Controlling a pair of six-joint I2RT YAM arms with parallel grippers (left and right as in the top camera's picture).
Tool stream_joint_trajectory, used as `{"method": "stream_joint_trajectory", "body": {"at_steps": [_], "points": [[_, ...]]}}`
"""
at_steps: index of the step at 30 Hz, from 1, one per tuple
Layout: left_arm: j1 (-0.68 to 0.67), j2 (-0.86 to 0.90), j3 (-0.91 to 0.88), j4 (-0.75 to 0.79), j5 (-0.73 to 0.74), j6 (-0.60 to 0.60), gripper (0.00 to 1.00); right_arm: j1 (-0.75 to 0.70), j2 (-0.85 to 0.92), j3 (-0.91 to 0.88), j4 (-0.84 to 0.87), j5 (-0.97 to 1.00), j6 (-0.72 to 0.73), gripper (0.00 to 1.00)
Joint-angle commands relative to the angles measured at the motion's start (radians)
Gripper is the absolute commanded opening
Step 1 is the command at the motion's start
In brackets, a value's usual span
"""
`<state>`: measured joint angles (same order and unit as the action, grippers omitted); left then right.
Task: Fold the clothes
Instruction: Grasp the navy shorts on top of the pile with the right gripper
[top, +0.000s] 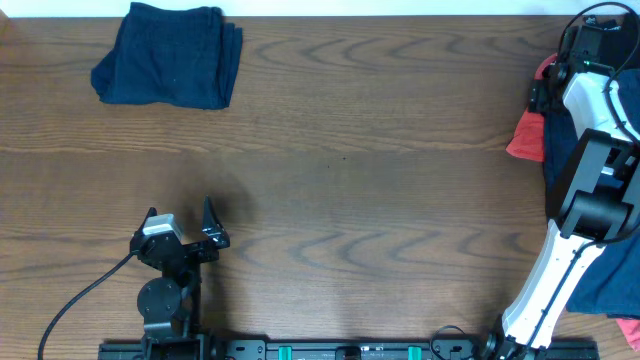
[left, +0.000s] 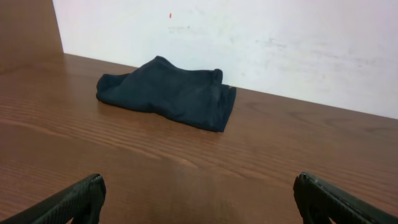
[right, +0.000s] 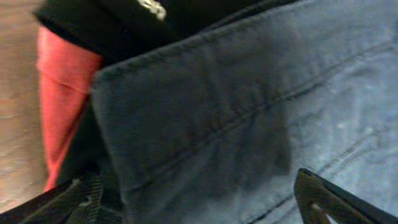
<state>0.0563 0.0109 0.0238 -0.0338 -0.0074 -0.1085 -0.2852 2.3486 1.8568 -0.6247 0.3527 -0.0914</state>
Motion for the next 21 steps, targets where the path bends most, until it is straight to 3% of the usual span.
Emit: {"method": "stream_joint_trajectory", "body": {"at_steps": [1,5,16,21], "points": [[0.003,-0.007,-0.020,-0.037,-0.024,-0.009,0.98,-0.002,0.010,-0.004,0.004,-0.079,-0.001,0.97],[0.003,-0.007,-0.020,-0.037,-0.024,-0.009,0.98,0.000,0.010,-0.004,0.004,-0.058,-0.001,0.93],[0.003,-0.007,-0.020,-0.037,-0.024,-0.009,0.98,-0.006,0.010,-0.004,-0.008,-0.012,-0.001,0.59],[0.003,-0.007,-0.020,-0.037,-0.023,-0.009,0.98,-0.006,0.010,-0.008,-0.006,-0.013,0.000,0.52]]}}
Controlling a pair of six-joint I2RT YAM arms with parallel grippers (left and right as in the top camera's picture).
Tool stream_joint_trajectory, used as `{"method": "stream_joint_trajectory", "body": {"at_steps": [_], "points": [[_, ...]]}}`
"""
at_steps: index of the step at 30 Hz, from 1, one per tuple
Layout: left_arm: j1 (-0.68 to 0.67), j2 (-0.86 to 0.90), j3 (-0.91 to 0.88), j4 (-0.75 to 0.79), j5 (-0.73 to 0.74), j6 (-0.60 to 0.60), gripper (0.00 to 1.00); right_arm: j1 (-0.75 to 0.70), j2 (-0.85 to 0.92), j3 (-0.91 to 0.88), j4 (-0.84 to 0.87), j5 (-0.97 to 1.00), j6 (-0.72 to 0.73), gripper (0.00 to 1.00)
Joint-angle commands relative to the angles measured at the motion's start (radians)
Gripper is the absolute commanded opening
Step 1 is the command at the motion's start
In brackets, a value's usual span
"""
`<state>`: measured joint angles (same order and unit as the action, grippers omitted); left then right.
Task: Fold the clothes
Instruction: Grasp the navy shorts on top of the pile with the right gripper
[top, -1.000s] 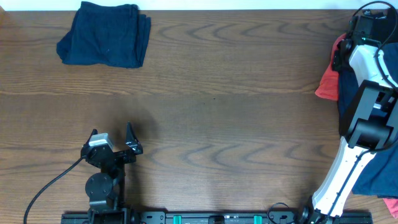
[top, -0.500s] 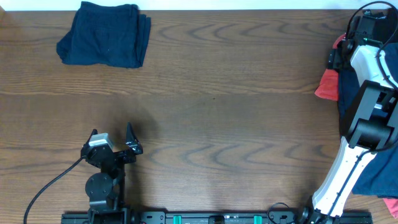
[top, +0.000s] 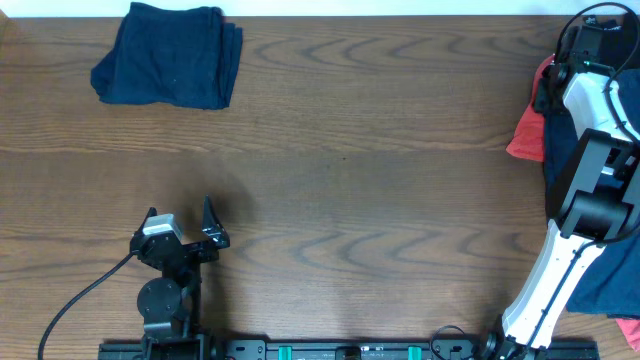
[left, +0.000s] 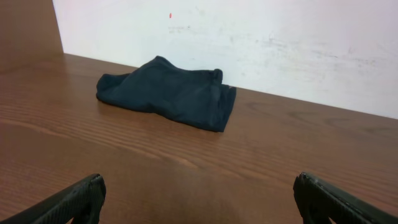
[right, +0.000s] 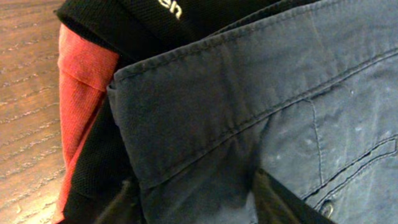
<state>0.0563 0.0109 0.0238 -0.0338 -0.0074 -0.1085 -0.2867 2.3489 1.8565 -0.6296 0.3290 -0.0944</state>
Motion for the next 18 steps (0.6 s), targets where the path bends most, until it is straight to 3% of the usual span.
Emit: {"method": "stream_joint_trajectory", "body": {"at_steps": [1,5,11,18], "points": [[0.003,-0.007,-0.020,-0.037,-0.024,-0.009,0.98,-0.005,0.010,-0.007,-0.002,0.011,0.003,0.47],[0.003,-0.007,-0.020,-0.037,-0.024,-0.009,0.98,-0.005,0.010,-0.007,-0.002,0.011,0.003,0.35],[0.003,-0.007,-0.020,-0.037,-0.024,-0.009,0.98,-0.005,0.010,-0.007,-0.002,0.012,0.026,0.01],[0.003,-0.007,-0.020,-0.037,-0.024,-0.009,0.98,-0.001,-0.008,-0.007,-0.026,0.017,0.144,0.01]]}}
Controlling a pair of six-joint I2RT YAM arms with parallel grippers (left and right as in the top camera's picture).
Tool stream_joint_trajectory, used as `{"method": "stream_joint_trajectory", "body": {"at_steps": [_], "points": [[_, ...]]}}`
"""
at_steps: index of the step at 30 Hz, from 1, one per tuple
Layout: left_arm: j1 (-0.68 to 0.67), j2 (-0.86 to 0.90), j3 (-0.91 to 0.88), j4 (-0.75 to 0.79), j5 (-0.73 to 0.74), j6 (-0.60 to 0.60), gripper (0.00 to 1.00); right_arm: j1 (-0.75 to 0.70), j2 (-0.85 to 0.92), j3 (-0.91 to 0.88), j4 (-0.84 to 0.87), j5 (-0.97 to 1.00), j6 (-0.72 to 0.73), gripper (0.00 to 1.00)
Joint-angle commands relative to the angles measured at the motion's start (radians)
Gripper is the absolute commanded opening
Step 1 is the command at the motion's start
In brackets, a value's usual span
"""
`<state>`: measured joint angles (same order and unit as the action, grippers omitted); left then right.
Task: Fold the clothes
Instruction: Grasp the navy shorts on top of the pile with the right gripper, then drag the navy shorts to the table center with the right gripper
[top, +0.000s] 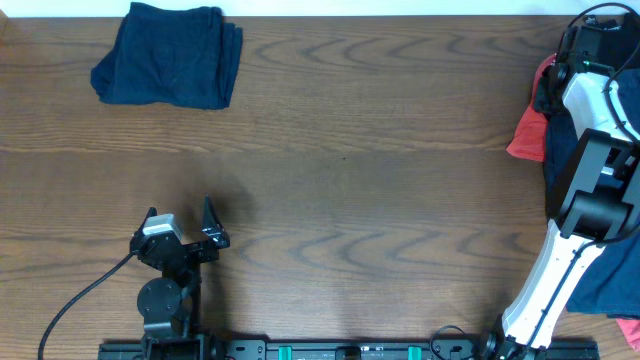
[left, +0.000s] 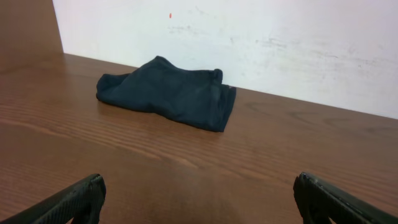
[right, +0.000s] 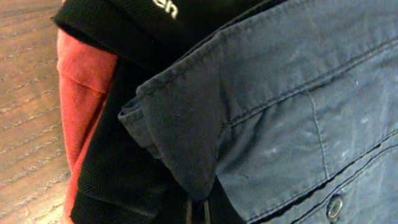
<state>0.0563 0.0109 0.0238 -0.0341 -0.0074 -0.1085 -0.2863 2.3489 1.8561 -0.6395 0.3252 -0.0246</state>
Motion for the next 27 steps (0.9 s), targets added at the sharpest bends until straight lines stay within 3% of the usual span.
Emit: {"method": "stream_joint_trajectory", "body": {"at_steps": [1,12,19,27], "points": [[0.003,-0.007,-0.020,-0.037,-0.024,-0.009,0.98,0.000,-0.016,-0.006,-0.019,0.031,0.087,0.01],[0.003,-0.007,-0.020,-0.037,-0.024,-0.009,0.98,0.013,-0.196,-0.006,-0.053,0.130,0.198,0.01],[0.003,-0.007,-0.020,-0.037,-0.024,-0.009,0.98,0.059,-0.283,-0.006,-0.080,-0.010,0.237,0.01],[0.003,-0.007,-0.020,-0.037,-0.024,-0.009,0.98,0.237,-0.299,-0.007,-0.093,-0.095,0.257,0.01]]}}
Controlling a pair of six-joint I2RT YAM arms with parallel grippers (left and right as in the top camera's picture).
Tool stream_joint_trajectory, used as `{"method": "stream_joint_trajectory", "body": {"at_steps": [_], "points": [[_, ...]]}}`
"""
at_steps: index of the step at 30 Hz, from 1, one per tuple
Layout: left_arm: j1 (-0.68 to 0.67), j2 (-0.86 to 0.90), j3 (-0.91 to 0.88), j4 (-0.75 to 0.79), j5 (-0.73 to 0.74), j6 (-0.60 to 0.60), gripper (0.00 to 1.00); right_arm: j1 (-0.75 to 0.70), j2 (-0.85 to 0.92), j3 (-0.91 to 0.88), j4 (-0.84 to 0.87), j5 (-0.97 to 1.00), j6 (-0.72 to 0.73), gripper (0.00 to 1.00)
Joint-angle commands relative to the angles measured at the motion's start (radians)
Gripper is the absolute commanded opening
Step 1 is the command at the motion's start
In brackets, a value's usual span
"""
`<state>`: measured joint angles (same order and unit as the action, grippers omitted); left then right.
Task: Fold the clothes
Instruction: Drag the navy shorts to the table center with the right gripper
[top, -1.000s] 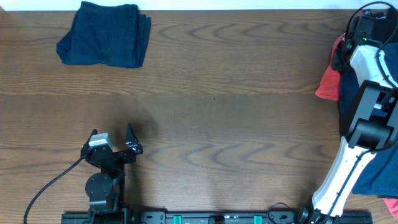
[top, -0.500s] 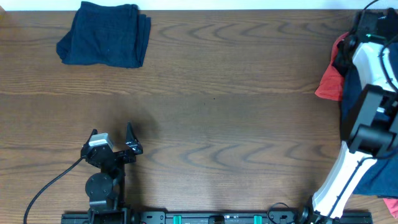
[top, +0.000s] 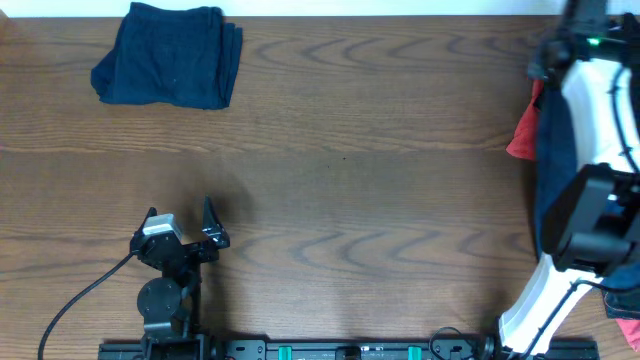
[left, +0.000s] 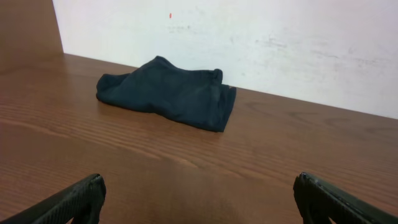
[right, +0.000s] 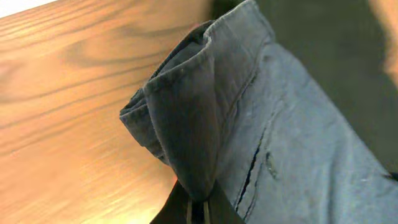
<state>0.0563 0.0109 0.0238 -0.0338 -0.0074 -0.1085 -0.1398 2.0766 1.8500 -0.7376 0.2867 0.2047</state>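
My right gripper (right: 198, 210) is shut on a pinched fold at the hem of a blue-grey denim garment (right: 261, 118). The garment is lifted off the pile. In the overhead view it hangs as a dark strip (top: 548, 150) along the right arm, at the table's right edge. A red garment (top: 522, 138) lies beside it. One folded navy garment (top: 168, 58) sits at the far left corner and also shows in the left wrist view (left: 168, 93). My left gripper (left: 199, 200) is open near the front left with nothing between its fingers.
The remaining pile of clothes (top: 625, 310) sits at the right edge, mostly hidden by the right arm. A white wall (left: 249, 37) rises behind the table's far edge. Bare wood tabletop (top: 360, 170) spans the middle.
The right gripper, still shut on the denim fold, has risen from the pile. Bare wood now shows beside the hanging cloth. The left arm and the folded navy garment have not moved.
The right gripper was open, pressed down over the denim on the pile. Then its fingers stood closer around a fold at the garment's edge. Then it was shut on that fold. Now it holds the denim raised off the pile. The left arm stayed still throughout.
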Motion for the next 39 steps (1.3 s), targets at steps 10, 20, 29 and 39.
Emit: {"method": "stream_joint_trajectory", "body": {"at_steps": [10,20,29,39], "points": [[0.003,-0.007,-0.020,-0.037,-0.024,-0.009,0.98,0.429,-0.024,-0.001,0.011,-0.202,0.100,0.01],[0.003,-0.007,-0.020,-0.037,-0.024,-0.009,0.98,0.776,-0.007,-0.001,-0.075,-0.204,0.202,0.01],[0.003,-0.007,-0.020,-0.037,-0.024,-0.008,0.98,0.995,0.001,-0.001,-0.165,-0.333,0.319,0.01],[0.003,-0.007,-0.020,-0.037,-0.024,-0.009,0.98,1.089,0.000,-0.001,-0.229,-0.391,0.306,0.52]]}}
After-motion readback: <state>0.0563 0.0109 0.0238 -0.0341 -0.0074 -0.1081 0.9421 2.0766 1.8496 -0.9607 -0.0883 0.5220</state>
